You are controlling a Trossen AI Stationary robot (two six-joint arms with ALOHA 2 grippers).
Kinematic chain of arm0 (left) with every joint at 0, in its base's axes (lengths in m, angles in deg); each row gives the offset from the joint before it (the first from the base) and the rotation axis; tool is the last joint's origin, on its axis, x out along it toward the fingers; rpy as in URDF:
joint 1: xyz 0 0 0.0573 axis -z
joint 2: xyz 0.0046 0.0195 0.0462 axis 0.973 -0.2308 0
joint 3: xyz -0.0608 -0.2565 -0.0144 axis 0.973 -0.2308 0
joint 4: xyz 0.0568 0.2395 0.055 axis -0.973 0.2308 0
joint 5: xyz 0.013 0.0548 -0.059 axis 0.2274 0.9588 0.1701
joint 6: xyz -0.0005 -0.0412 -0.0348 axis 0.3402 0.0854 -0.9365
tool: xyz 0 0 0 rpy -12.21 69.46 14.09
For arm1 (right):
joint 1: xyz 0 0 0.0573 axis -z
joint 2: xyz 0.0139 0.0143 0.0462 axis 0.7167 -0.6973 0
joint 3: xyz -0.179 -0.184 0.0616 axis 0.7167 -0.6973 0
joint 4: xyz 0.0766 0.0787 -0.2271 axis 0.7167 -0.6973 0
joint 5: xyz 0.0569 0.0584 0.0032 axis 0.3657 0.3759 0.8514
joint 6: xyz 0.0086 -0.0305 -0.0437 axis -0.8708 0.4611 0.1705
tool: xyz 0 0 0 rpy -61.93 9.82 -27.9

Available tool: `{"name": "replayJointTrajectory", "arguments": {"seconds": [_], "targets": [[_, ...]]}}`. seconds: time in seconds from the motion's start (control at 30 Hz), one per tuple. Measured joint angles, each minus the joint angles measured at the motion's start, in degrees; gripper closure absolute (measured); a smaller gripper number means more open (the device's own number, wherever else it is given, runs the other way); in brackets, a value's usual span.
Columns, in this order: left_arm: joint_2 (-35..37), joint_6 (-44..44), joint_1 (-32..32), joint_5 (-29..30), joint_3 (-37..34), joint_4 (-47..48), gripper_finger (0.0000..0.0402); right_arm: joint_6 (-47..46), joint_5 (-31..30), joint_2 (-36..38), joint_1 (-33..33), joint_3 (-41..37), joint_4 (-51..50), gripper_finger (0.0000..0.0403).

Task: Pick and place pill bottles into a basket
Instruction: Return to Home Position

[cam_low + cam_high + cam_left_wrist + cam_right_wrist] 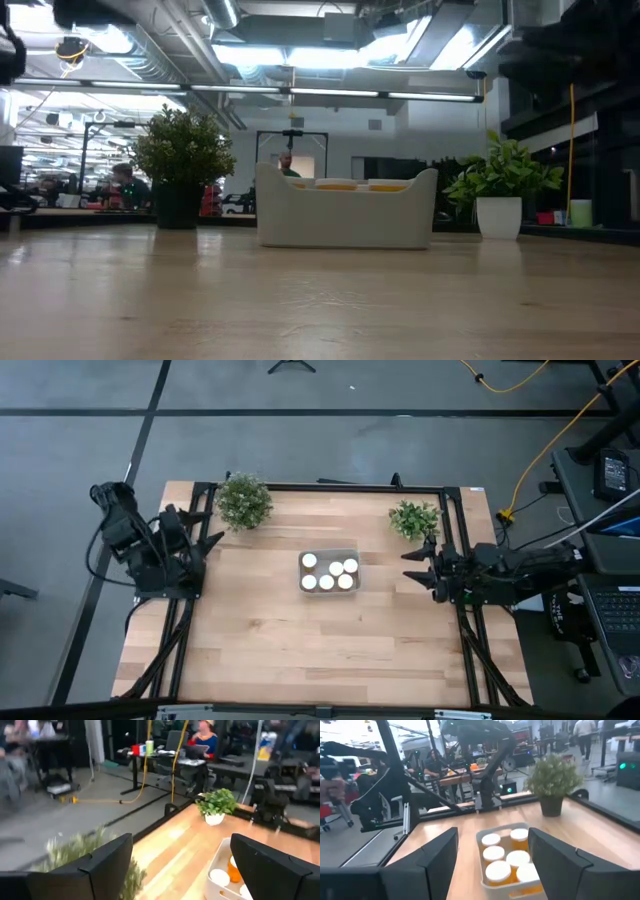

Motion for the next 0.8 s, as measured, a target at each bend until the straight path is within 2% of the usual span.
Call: {"name": "replayJointTrajectory", "arguments": {"seconds": [0.17,0.5,0.57,0.7,0.8], "targets": [[5.53,-14.20,0.27,2.60,-8.83,2.89,0.0071,-2.68,2.45,2.71,2.41,-3.34,0.07,0.0160],[13.91,-22.88,0.69,7.60,-20.17,3.42,0.0071,-4.11,3.92,4.56,4.22,-6.24,0.30,0.0160],[14.85,-27.41,0.70,8.32,-21.71,2.31,0.0071,-4.26,3.92,4.56,4.79,-6.26,0.41,0.0160],[14.45,-24.62,0.84,6.91,-21.86,0.74,0.0071,-3.55,3.87,4.56,5.47,-6.26,2.11,0.0160],[14.37,-21.25,2.43,8.71,-21.87,-4.39,0.0071,-2.42,2.62,4.54,5.51,-6.26,2.32,0.0159]]}}
